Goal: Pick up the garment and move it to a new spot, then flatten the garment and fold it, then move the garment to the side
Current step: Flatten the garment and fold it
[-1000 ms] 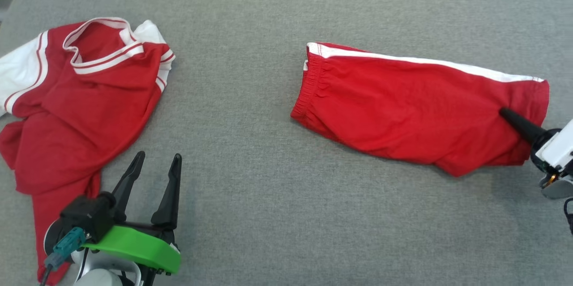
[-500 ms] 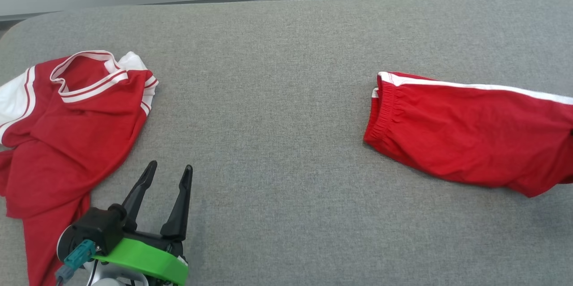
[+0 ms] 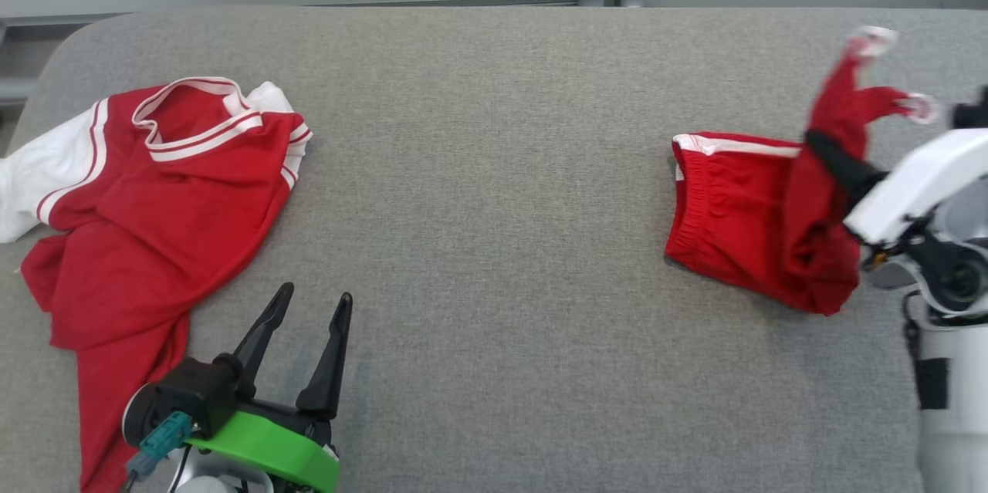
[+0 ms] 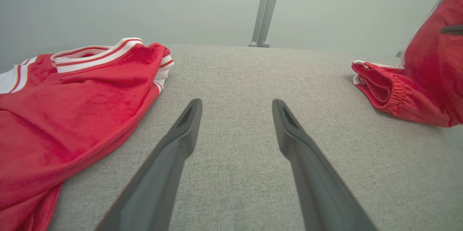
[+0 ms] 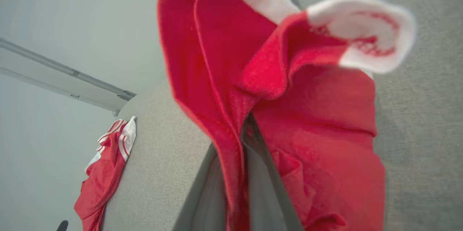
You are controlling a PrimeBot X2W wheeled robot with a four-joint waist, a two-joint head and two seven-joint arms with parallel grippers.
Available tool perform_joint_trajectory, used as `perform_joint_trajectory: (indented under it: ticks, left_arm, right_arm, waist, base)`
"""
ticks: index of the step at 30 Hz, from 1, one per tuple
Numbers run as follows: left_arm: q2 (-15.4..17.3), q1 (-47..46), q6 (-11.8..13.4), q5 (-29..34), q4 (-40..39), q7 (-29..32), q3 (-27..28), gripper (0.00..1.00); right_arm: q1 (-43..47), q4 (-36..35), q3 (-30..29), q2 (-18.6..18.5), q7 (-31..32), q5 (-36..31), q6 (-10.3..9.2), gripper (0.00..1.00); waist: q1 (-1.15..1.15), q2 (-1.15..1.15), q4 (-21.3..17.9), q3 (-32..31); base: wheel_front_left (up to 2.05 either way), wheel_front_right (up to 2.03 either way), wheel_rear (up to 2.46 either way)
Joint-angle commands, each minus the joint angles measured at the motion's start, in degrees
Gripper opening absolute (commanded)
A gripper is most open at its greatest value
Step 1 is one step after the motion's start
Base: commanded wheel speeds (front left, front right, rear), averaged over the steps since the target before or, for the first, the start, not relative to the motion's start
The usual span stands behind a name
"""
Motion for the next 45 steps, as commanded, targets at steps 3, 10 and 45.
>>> perform_joint_trajectory:
  ticks: [3, 10, 45]
  left_arm:
    - [-2.06, -1.42, -1.62, 1.51, 1.57, -0.02, 0.82, 1.0]
    - [-5.74, -2.01, -4.32, 3.6, 4.44, -0.01, 2.07, 1.0]
    - [-8.88, -1.1, -7.8, 9.39, 2.13, -0.01, 10.22, 1.0]
  right_arm:
    - [-0.32, 1.1, 4.22, 1.78, 2.28, -4.26, 0.02, 0.0]
    - [1.14, 3.98, 6.38, 2.48, 2.17, -10.53, 0.02, 0.16]
    - [3.13, 3.93, 3.81, -2.94, -4.18, -13.47, 0.02, 1.0]
  waist:
    - [0.0, 0.41, 1.7, 0.28]
    - [0.0, 0.41, 4.22, 0.06]
    - [0.0, 0.41, -1.23, 6.1]
  base:
    - [0.0, 0.0, 0.0]
    - [0.0, 0.0, 0.0]
    - [0.0, 0.0, 0.0]
